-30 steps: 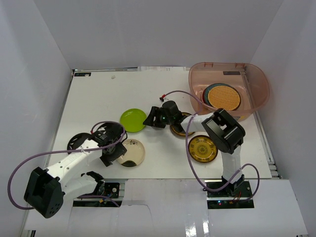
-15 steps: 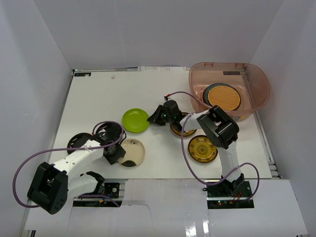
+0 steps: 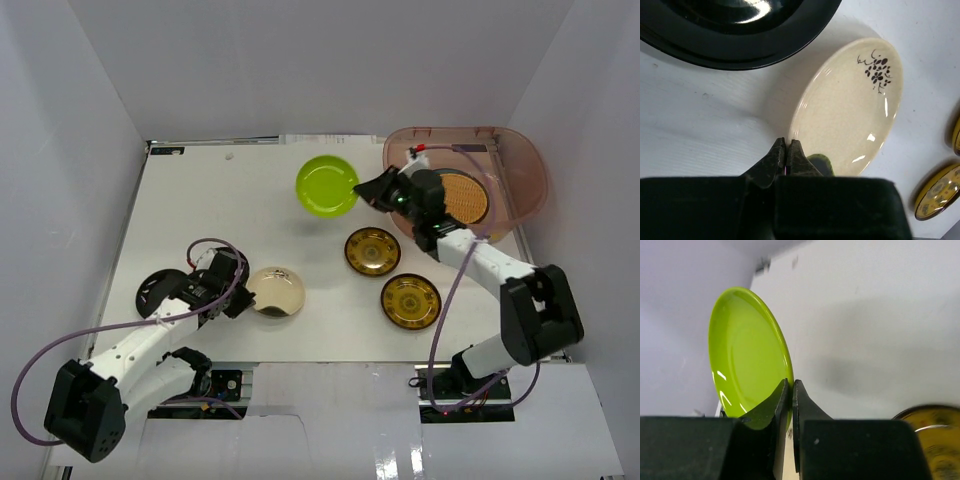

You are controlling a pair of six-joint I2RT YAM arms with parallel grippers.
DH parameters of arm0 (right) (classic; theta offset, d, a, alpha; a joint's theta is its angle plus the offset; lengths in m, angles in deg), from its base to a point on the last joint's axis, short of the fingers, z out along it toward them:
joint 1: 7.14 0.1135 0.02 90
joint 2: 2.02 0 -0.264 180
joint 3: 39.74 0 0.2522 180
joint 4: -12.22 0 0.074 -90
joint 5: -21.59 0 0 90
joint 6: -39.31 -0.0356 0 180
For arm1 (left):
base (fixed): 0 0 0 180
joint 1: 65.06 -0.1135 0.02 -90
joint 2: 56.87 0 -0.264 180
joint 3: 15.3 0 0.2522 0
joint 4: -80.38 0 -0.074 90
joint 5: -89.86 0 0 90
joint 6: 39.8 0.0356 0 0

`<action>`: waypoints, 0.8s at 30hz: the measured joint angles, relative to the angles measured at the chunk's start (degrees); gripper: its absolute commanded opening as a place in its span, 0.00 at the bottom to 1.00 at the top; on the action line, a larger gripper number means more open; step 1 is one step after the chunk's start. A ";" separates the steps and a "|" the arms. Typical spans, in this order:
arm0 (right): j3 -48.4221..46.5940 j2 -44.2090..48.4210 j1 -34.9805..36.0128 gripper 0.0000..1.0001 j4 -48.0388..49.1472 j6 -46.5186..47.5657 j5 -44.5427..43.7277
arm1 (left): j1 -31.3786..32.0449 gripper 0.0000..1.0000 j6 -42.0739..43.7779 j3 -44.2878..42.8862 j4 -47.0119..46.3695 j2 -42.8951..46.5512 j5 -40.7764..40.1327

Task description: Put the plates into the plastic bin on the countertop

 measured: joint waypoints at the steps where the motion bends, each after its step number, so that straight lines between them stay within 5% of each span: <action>1: -0.68 2.62 -3.10 0.08 -0.70 0.83 0.31 | 0.00 0.00 0.81 0.42 -0.35 1.33 0.07; 9: -2.69 13.94 -27.63 0.08 -11.37 10.51 -4.35 | -0.09 0.00 9.44 0.76 0.83 10.78 1.57; 13: -3.85 9.27 -38.14 0.08 -17.64 13.81 -7.04 | -0.11 0.00 13.94 -1.25 -1.86 14.12 4.81; 17: -6.32 2.16 -40.59 0.11 -23.12 16.79 -10.29 | -0.11 0.00 17.20 -3.69 -7.26 14.05 8.96; 24: -8.68 -2.32 -40.68 0.53 -28.20 19.67 -11.04 | -0.11 0.00 20.74 -6.64 -16.90 9.09 16.65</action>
